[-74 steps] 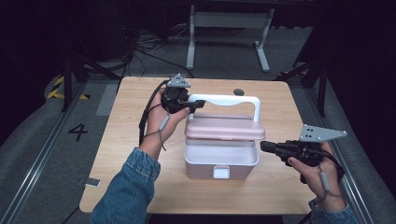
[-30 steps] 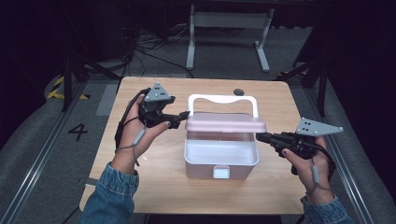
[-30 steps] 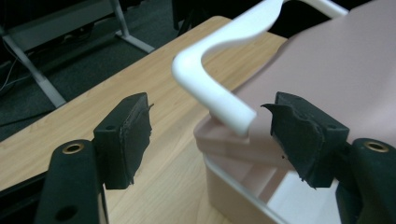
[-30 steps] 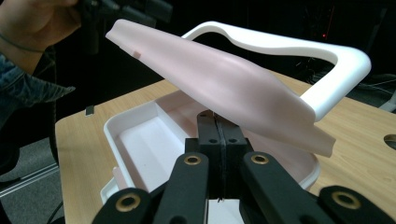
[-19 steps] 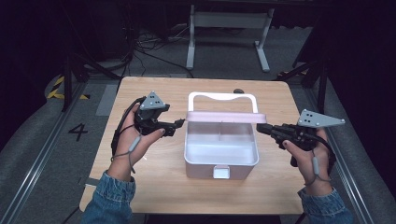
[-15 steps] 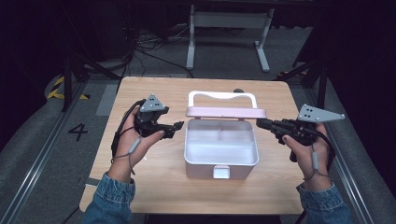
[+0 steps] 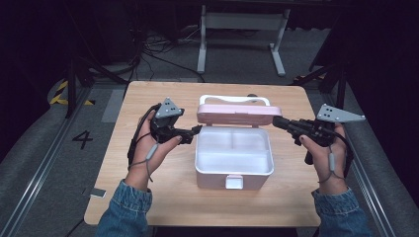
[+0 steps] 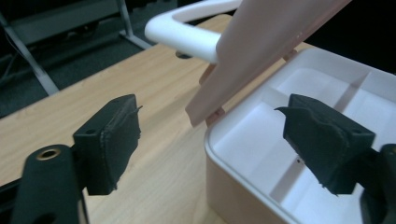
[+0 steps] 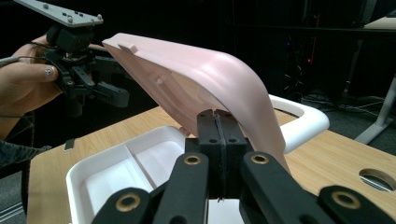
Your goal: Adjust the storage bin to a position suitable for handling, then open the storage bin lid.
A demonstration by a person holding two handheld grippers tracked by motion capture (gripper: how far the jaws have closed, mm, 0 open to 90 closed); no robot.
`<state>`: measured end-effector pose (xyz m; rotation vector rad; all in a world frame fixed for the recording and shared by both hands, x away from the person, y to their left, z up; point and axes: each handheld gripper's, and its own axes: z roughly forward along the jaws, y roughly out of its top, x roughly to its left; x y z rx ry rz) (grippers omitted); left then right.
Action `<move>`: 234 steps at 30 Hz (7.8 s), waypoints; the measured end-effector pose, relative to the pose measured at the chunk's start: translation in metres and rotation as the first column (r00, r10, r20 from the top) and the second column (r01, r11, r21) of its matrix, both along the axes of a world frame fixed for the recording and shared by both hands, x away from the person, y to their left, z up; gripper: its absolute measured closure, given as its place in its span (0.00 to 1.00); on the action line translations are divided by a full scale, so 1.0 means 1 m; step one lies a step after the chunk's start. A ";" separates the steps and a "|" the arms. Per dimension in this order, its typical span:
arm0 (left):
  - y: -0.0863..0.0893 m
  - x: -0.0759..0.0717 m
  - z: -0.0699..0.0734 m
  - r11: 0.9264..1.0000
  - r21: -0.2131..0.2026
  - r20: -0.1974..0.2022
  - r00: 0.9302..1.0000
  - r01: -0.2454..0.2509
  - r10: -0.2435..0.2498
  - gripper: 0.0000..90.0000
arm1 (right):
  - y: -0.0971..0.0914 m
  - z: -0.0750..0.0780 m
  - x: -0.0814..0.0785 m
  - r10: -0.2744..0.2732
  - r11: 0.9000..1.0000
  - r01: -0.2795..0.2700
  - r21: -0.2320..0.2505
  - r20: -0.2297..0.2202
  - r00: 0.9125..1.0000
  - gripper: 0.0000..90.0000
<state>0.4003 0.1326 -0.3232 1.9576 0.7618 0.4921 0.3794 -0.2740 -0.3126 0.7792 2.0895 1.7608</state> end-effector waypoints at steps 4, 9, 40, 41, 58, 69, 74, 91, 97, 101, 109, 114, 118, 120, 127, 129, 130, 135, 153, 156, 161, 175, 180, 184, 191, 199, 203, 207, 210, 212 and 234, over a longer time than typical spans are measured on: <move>-0.004 0.001 0.005 0.999 -0.046 0.040 0.999 -0.015 0.017 0.18 | 0.000 -0.001 0.000 -0.003 1.000 0.003 -0.002 -0.001 1.000 1.00; -0.010 0.004 0.011 0.998 -0.054 0.048 0.999 0.011 -0.009 0.19 | 0.000 -0.001 0.000 -0.003 1.000 0.003 -0.004 -0.001 1.000 1.00; -0.026 0.023 0.035 0.994 -0.065 0.040 0.995 0.093 -0.091 0.73 | -0.028 0.002 -0.019 -0.071 0.997 0.072 -0.025 0.008 0.997 1.00; -0.026 0.025 0.036 0.994 -0.063 0.041 0.995 0.091 -0.088 0.73 | -0.031 0.002 -0.021 -0.081 0.996 0.081 -0.023 0.003 0.997 1.00; -0.035 0.070 0.033 0.998 -0.055 0.014 1.000 0.001 0.000 0.73 | -0.067 0.001 -0.040 -0.165 0.986 0.164 -0.008 -0.016 0.986 0.99; -0.039 0.096 0.023 0.996 -0.062 -0.024 0.998 -0.064 0.063 0.70 | -0.065 0.002 -0.038 -0.157 0.988 0.157 -0.005 -0.017 0.988 0.98; -0.039 0.107 0.016 0.994 -0.077 -0.054 0.996 -0.077 0.073 0.68 | -0.066 0.001 -0.037 -0.158 0.987 0.158 -0.006 -0.018 0.987 0.97; -0.043 0.139 -0.006 0.989 0.007 -0.156 0.976 -0.151 0.150 0.69 | -0.081 -0.006 -0.032 -0.186 0.983 0.186 -0.008 -0.062 0.981 0.92; -0.048 0.146 -0.010 0.985 0.048 -0.199 0.965 -0.167 0.173 0.69 | -0.082 -0.007 -0.031 -0.187 0.982 0.187 -0.007 -0.072 0.980 0.93; -0.048 0.151 -0.016 0.984 0.052 -0.229 0.957 -0.170 0.178 0.69 | -0.082 -0.008 -0.030 -0.185 0.983 0.185 -0.007 -0.071 0.980 0.93; -0.050 0.157 -0.028 0.972 0.156 -0.250 0.945 -0.178 0.213 0.77 | -0.083 -0.011 -0.027 -0.189 0.982 0.190 -0.001 -0.078 0.979 0.93; -0.052 0.160 -0.038 0.970 0.164 -0.272 0.936 -0.182 0.222 0.77 | -0.084 -0.011 -0.027 -0.190 0.982 0.190 0.000 -0.082 0.978 0.93; -0.050 0.163 -0.042 0.972 0.158 -0.303 0.928 -0.176 0.218 0.76 | -0.084 -0.012 -0.027 -0.192 0.981 0.193 0.002 -0.083 0.978 0.93; -0.049 0.165 -0.045 0.974 0.156 -0.311 0.927 -0.166 0.208 0.76 | -0.084 -0.012 -0.026 -0.188 0.982 0.189 0.000 -0.078 0.979 0.93; -0.047 0.165 -0.053 0.976 0.152 -0.321 0.926 -0.157 0.200 0.74 | -0.083 -0.013 -0.025 -0.184 0.983 0.185 0.003 -0.093 0.979 0.91; -0.047 0.164 -0.055 0.975 0.154 -0.319 0.926 -0.158 0.200 0.72 | -0.082 -0.014 -0.025 -0.183 0.983 0.184 0.004 -0.095 0.978 0.91; -0.046 0.164 -0.056 0.977 0.147 -0.318 0.928 -0.156 0.196 0.72 | -0.082 -0.014 -0.024 -0.183 0.983 0.184 0.002 -0.090 0.979 0.91; -0.043 0.162 -0.056 0.980 0.120 -0.304 0.934 -0.160 0.190 0.61 | -0.081 -0.014 -0.023 -0.179 0.984 0.180 0.002 -0.095 0.979 0.90; -0.016 0.092 0.005 0.996 0.033 -0.127 0.988 -0.085 0.088 0.41 | -0.064 -0.021 -0.002 -0.138 0.990 0.137 -0.012 -0.141 0.980 0.80; -0.010 0.076 0.014 0.997 0.030 -0.104 0.992 -0.069 0.072 0.40 | -0.063 -0.020 -0.001 -0.134 0.991 0.134 -0.008 -0.141 0.981 0.79; 0.006 0.045 0.024 0.998 0.044 -0.074 0.996 -0.051 0.054 0.38 | -0.060 -0.017 0.005 -0.121 0.993 0.122 -0.002 -0.138 0.983 0.79; 0.055 -0.020 0.029 0.997 0.005 -0.092 0.993 -0.080 0.080 0.34 | -0.063 -0.021 0.018 -0.148 0.989 0.141 -0.051 -0.171 0.974 0.73; 0.068 -0.027 0.025 0.995 -0.006 -0.094 0.990 -0.104 0.103 0.32 | -0.068 -0.024 0.019 -0.174 0.984 0.163 -0.078 -0.184 0.967 0.71; 0.078 -0.031 0.018 0.988 0.032 -0.096 0.983 -0.152 0.154 0.32 | -0.075 -0.029 0.020 -0.192 0.980 0.177 -0.088 -0.205 0.960 0.70; 0.101 -0.037 0.004 0.980 0.039 -0.128 0.972 -0.195 0.199 0.32 | -0.084 -0.035 0.020 -0.216 0.975 0.198 -0.097 -0.232 0.948 0.69; 0.126 -0.037 -0.017 0.961 0.071 -0.171 0.946 -0.267 0.276 0.32 | -0.091 -0.043 0.020 -0.228 0.972 0.204 -0.115 -0.268 0.936 0.67; 0.131 -0.031 -0.028 0.954 0.098 -0.202 0.933 -0.283 0.298 0.32 | -0.096 -0.050 0.021 -0.245 0.967 0.210 -0.144 -0.297 0.923 0.67; 0.135 -0.025 -0.038 0.942 0.141 -0.235 0.914 -0.304 0.330 0.31 | -0.100 -0.057 0.024 -0.277 0.957 0.231 -0.178 -0.316 0.907 0.66; 0.138 -0.022 -0.045 0.932 0.164 -0.261 0.896 -0.325 0.358 0.31 | -0.102 -0.063 0.027 -0.283 0.955 0.230 -0.188 -0.338 0.898 0.66; 0.141 -0.020 -0.050 0.925 0.194 -0.283 0.884 -0.327 0.372 0.31 | -0.102 -0.067 0.029 -0.282 0.955 0.227 -0.191 -0.349 0.894 0.66; 0.137 -0.013 -0.078 0.906 0.300 -0.510 0.752 -0.299 0.417 0.33 | -0.109 -0.089 0.039 -0.298 0.950 0.223 -0.218 -0.428 0.853 0.65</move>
